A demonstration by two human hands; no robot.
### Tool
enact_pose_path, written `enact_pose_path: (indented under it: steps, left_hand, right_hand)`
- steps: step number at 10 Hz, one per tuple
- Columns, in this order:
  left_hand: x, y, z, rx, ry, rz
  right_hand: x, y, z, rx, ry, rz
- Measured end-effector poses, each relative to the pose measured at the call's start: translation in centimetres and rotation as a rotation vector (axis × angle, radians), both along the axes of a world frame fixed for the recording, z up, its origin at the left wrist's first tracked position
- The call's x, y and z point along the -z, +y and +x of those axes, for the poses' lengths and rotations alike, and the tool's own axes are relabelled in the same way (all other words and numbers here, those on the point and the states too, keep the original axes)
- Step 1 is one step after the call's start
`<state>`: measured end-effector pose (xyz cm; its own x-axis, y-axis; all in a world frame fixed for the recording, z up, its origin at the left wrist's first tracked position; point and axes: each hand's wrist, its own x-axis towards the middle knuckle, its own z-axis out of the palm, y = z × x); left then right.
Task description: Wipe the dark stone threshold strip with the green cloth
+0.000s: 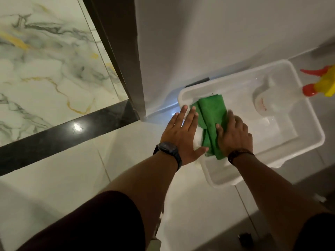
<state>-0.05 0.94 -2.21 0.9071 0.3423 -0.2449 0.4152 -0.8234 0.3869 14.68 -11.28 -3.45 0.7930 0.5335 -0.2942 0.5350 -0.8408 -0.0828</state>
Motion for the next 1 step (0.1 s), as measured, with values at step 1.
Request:
enact_pose_path:
  steps: [1]
  left_hand:
    - [-0.48,-0.23,-0.04,-0.010,0.013,0.017]
  right_hand:
    - [0.03,-0.37,-0.43,-0.087,-0.015,-0.095]
